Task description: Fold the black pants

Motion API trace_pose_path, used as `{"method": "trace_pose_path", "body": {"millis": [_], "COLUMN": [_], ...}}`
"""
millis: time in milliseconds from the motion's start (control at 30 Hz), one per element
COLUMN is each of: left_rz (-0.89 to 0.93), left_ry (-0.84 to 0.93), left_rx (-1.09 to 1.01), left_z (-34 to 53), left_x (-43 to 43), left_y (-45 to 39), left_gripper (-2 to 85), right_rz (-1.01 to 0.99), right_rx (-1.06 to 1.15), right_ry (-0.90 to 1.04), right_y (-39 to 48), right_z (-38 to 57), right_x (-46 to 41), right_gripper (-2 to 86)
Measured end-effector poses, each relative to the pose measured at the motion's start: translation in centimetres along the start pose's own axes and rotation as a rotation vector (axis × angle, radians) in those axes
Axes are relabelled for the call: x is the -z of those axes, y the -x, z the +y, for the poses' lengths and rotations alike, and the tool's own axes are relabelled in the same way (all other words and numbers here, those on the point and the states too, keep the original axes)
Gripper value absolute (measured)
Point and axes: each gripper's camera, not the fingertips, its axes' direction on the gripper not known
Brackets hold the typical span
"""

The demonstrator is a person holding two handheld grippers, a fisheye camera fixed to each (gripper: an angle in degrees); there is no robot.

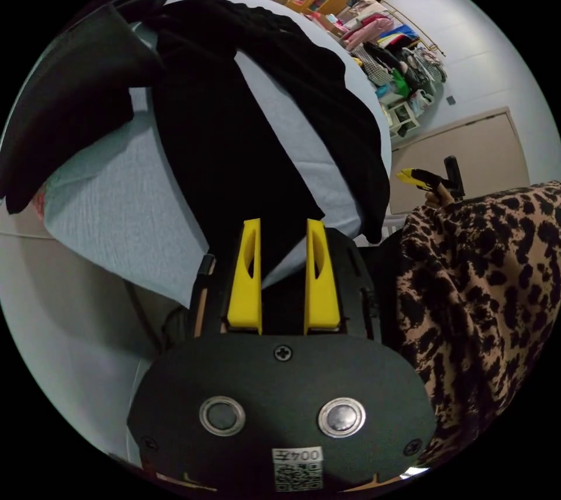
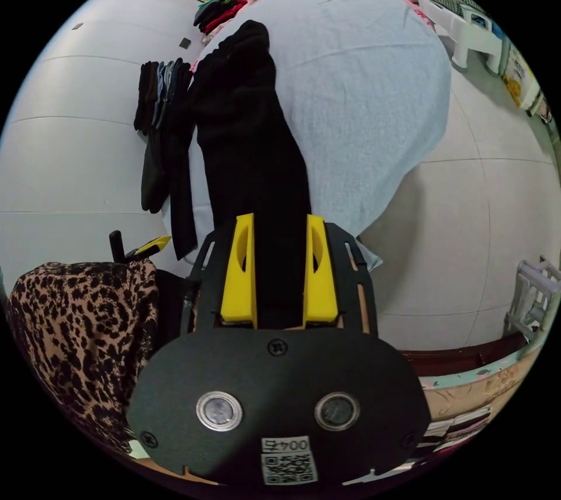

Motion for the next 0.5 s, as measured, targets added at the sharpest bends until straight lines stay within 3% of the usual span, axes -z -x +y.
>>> {"method": "trace_pose_path", "body": {"millis": [200, 500], "left_rz": [-0.061, -0.252], "left_ry": [0.009, 0.077], "left_rx": [0.074, -0.067], "left_z": [1.6, -0.2], "left_x": [-0.7, -5.4], "left_y": [0.9, -2.8], "left_gripper": [12.1, 15.0], "right_rz": [-0.077, -0.163], "right_rx": [-0.010, -0.001], "right_ry": [0.038, 0.061], "right_y": [-7.4, -16.4], "right_z": [-2.4, -6.0], "right_x": [2.2, 7.1], "right_gripper": [13.5, 13.4]}}
